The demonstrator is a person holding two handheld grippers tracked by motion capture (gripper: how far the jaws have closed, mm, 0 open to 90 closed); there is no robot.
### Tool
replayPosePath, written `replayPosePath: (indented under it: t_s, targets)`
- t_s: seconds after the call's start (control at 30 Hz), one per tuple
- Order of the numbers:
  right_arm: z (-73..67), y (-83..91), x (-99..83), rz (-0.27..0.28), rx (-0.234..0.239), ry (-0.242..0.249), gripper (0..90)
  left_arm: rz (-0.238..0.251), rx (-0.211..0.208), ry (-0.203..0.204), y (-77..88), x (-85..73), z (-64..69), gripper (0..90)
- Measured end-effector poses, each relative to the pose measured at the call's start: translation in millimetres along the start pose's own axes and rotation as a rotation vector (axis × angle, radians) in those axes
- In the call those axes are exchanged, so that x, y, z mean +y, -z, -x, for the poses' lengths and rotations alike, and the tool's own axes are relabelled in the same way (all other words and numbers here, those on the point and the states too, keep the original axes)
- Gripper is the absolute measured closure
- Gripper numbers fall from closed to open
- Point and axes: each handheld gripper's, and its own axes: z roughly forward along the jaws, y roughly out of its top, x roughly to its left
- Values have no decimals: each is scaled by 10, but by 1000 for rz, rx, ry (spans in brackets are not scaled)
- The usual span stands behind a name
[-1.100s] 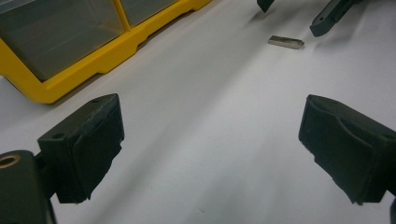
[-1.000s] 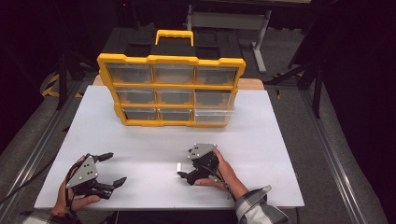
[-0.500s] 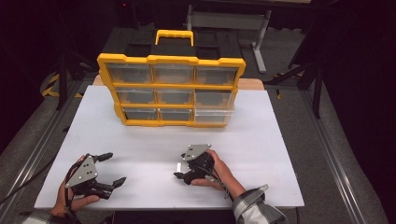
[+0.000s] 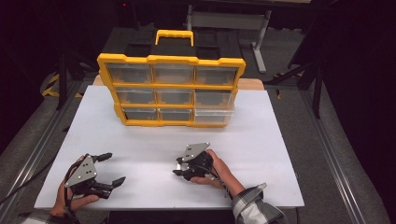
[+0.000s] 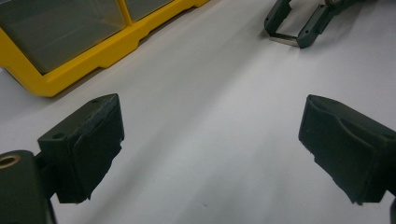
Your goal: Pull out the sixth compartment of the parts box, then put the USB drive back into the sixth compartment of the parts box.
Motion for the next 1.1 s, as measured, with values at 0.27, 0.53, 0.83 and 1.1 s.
replayPosePath:
  t_s: [0.27, 0.53, 0.83, 1.1]
  targets:
    - [2, 1, -3, 3, 2, -2, 543, 2, 6, 4, 36, -19, 11, 78]
    - [-2, 4, -5, 4, -3, 1, 544, 8, 6, 5, 36, -14, 4, 78]
    - [-47, 21, 13, -2, -29, 32, 544, -3, 6, 2, 38, -23, 15, 78]
    - [-65, 91, 20, 24, -57, 36, 544, -12, 6, -7, 31, -11, 40, 78]
